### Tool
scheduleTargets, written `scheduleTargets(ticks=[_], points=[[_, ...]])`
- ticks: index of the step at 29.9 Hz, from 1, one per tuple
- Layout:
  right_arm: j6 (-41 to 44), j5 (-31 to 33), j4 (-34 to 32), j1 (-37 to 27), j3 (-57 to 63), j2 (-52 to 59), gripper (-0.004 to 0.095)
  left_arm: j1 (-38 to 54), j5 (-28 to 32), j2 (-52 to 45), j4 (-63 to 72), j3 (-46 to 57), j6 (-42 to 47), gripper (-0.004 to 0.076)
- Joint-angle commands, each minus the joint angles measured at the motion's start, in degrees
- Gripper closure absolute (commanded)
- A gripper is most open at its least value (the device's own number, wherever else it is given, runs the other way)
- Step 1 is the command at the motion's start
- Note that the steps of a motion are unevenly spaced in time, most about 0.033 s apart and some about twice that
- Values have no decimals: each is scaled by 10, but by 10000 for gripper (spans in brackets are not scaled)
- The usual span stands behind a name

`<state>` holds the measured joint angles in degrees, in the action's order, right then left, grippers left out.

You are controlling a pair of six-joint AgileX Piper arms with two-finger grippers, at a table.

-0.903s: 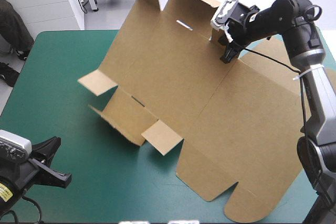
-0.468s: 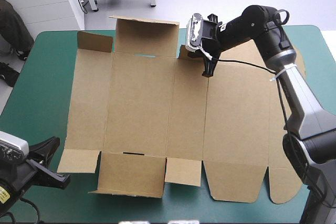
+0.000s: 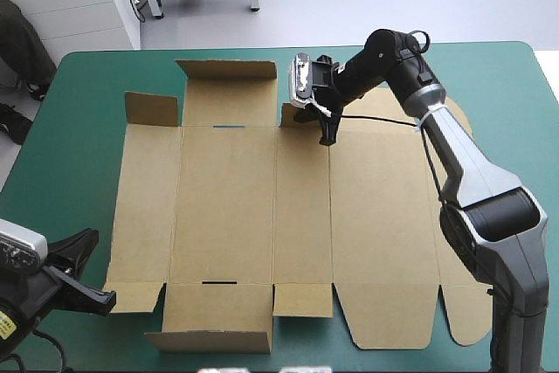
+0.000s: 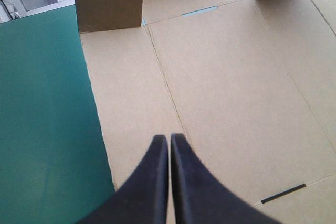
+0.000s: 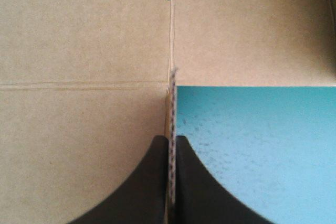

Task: Fold the box

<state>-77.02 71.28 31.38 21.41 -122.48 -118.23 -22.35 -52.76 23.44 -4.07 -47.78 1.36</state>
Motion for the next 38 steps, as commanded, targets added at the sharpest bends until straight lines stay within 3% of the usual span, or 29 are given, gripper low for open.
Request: scheduleTargets(ticks=[1,4,10,13,19,24,27,29,32,38], points=[[-8,-10,39,2,-19,30,907,-1,38,7,1,-18,5,731],[-8,-6,31,2,-19,29,802,-1,38,7,1,-18,5,731],[4,-6,33,1,-19,29,412,-1,35,7,1,-18,5,731],[9,-7,33,1,-20,34,339,-1,31,7,1,-18,5,731],[91,-13,10,-3,-25,71,445,-1,23,7,2,-18,5,731],[231,-14,-96,-12,-28,117,714,-1,24,7,2,-18,5,731],[395,-10,-187,-27,-28,142,913,-1,24,7,2,-18,5,731],[527,-2,-234,-41,-28,153,924,-1,24,7,2,-18,5,731],[623,5,-273,-69,-28,164,927,-1,29,7,2,-18,5,731],[675,5,-269,-121,-7,193,926,-1,40,7,1,-18,3,731]])
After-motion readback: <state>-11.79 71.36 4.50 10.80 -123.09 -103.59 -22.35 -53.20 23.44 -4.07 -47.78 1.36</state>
